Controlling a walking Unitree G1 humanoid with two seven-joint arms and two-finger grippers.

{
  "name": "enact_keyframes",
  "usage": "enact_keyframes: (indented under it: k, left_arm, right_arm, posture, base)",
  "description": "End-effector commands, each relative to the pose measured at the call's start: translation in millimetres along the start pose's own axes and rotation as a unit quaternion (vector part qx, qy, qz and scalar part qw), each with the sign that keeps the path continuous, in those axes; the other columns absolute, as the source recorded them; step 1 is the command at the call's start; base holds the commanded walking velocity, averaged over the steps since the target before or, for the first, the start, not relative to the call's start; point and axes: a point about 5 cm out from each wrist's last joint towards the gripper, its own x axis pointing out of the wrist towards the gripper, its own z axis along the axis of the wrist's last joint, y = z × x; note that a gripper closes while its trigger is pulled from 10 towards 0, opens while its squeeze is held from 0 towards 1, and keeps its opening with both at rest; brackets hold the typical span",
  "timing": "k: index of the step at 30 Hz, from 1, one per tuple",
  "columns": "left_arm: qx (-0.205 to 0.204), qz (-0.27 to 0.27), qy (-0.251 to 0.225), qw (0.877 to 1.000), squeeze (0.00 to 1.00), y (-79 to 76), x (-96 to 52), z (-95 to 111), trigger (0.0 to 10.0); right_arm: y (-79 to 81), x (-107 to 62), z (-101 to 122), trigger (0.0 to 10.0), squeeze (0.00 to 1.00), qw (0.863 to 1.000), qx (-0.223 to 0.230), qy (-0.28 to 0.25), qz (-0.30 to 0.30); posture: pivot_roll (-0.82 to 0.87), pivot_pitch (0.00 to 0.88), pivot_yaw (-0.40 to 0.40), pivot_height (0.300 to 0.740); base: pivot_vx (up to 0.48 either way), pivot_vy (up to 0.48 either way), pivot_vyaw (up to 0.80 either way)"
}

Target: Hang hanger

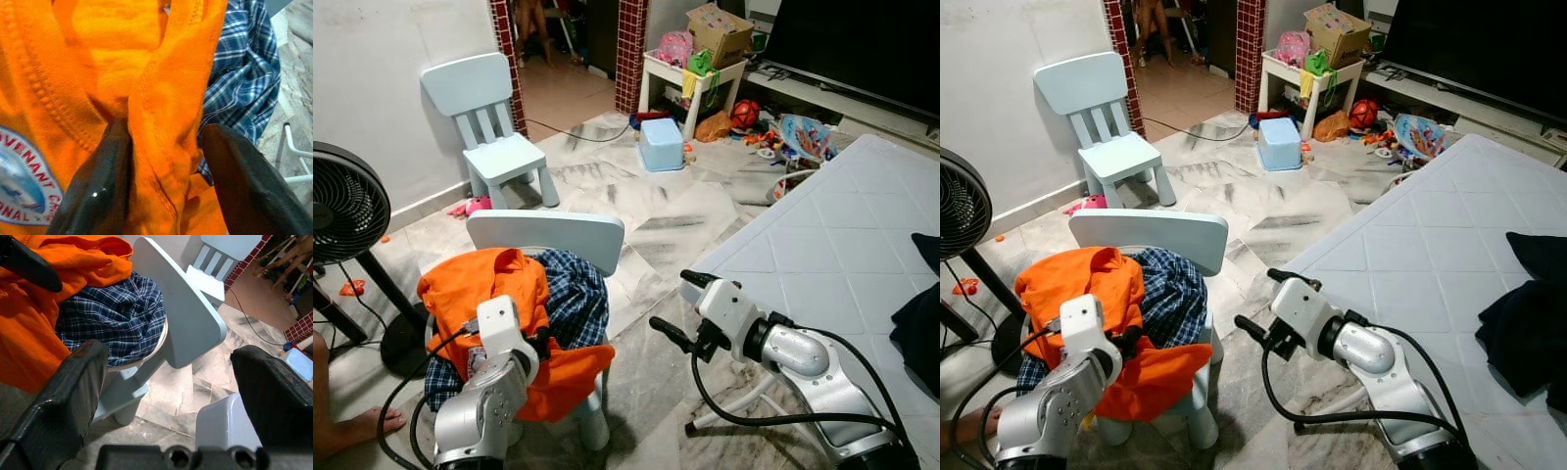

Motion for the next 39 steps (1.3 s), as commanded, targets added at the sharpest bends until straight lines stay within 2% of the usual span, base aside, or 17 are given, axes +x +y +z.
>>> enact_keyframes:
  k: [1,16,17,18,20,21,31,32,38,39]
  left_arm:
    - [-0.018,-0.015,0.007,1.000,0.00,-12.6,1.3,-4,0.0]
    - [-0.027,-0.022,0.006,0.999,0.00,-15.5,-6.2,-2,0.0]
    - [-0.024,-0.023,0.007,0.999,0.00,-16.2,-7.1,-1,2.7]
    - [-0.023,-0.024,0.009,0.999,0.00,-16.6,-7.6,-1,10.0]
    - [-0.019,-0.028,0.014,0.999,0.00,-17.7,-9.0,-1,10.0]
    - [-0.018,-0.030,0.016,0.999,1.00,-18.1,-10.0,-2,10.0]
    - [0.011,-0.035,0.037,0.999,1.00,-12.2,-17.4,-10,10.0]
    - [0.010,-0.036,0.038,0.999,0.00,-12.3,-17.9,-11,10.0]
    - [0.004,-0.039,0.036,0.999,0.00,-13.5,-19.0,-10,10.0]
    - [0.004,-0.040,0.034,0.999,0.00,-13.7,-19.0,-10,8.4]
  right_arm:
    - [-2.7,-1.9,2,10.0,0.00,1.000,-0.009,-0.002,-0.003]
    - [-2.8,-2.5,2,10.0,0.00,1.000,-0.013,0.001,-0.001]
    - [-3.1,-2.7,2,10.0,0.00,1.000,-0.013,0.001,-0.001]
    - [-2.9,-2.8,1,10.0,0.00,1.000,-0.013,0.001,-0.001]
    - [-2.3,-2.6,1,10.0,0.00,1.000,-0.013,0.002,0.000]
    - [-2.1,-2.4,1,10.0,0.00,1.000,-0.013,0.002,0.001]
    - [-3.0,-2.3,0,10.0,0.00,1.000,-0.014,0.003,0.002]
    - [-3.1,-2.3,0,10.0,0.00,1.000,-0.014,0.003,0.002]
    - [-3.9,-1.4,1,10.0,0.00,1.000,-0.015,0.002,0.003]
    - [-4.0,-1.1,1,10.0,0.00,1.000,-0.015,0.002,0.003]
  posture:
    - [-0.13,0.004,-0.022,0.740]
    - [-0.12,0.009,-0.023,0.740]
    - [-0.12,0.009,-0.023,0.740]
    - [-0.12,0.008,-0.024,0.740]
    - [-0.12,0.007,-0.023,0.740]
    - [-0.12,0.007,-0.023,0.740]
    - [-0.12,0.008,-0.023,0.740]
    - [-0.12,0.006,-0.023,0.740]
    - [-0.12,0.005,-0.024,0.740]
    - [-0.12,0.004,-0.024,0.740]
  base:
    - [0.000,0.000,0.00]
    - [0.000,0.000,0.00]
    - [0.000,0.000,0.00]
    - [0.000,0.000,0.00]
    - [0.000,0.000,0.00]
    - [0.000,0.000,0.00]
    - [0.000,0.000,0.00]
    - [0.000,0.000,0.00]
    - [0.000,0.000,0.00]
    - [0.000,0.000,0.00]
